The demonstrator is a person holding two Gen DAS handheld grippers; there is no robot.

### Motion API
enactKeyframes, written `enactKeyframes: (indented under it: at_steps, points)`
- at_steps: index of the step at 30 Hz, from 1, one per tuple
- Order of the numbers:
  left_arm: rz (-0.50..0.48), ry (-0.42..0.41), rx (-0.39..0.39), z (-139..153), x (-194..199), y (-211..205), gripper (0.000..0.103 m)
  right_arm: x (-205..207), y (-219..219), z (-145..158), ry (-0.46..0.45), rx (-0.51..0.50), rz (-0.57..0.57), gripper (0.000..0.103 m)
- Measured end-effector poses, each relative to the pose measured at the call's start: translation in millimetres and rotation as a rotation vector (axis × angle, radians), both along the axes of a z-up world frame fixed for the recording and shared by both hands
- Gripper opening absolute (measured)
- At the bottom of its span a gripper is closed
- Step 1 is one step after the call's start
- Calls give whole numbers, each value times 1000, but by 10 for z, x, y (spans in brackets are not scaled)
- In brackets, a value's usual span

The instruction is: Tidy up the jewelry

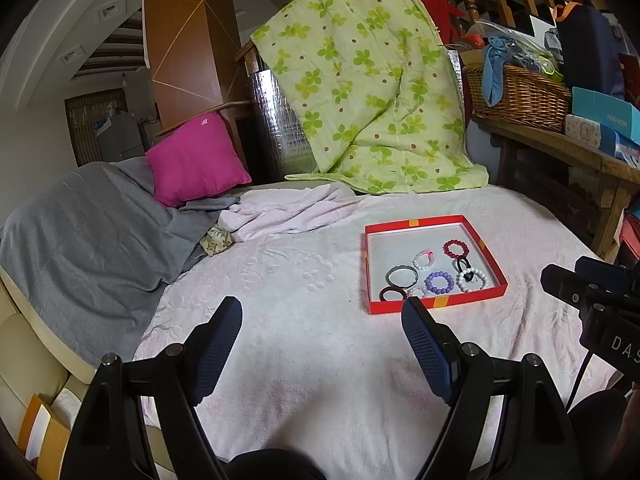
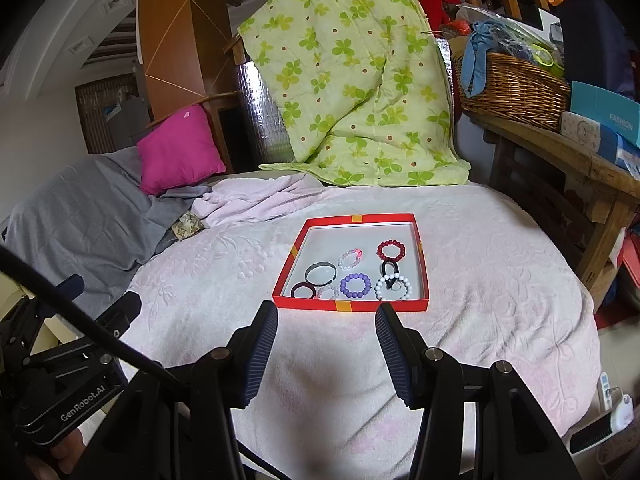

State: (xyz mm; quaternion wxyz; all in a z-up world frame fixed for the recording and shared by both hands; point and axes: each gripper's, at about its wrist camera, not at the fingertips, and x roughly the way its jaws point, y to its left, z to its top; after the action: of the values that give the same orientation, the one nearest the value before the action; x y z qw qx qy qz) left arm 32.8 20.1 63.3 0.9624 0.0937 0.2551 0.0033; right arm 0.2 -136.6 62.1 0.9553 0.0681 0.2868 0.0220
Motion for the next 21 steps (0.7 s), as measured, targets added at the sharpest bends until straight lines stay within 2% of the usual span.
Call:
enactKeyframes:
  at_steps: [21]
  points:
    - [10, 4, -15, -14, 87, 59, 82, 48, 24, -41, 11, -15, -1, 55]
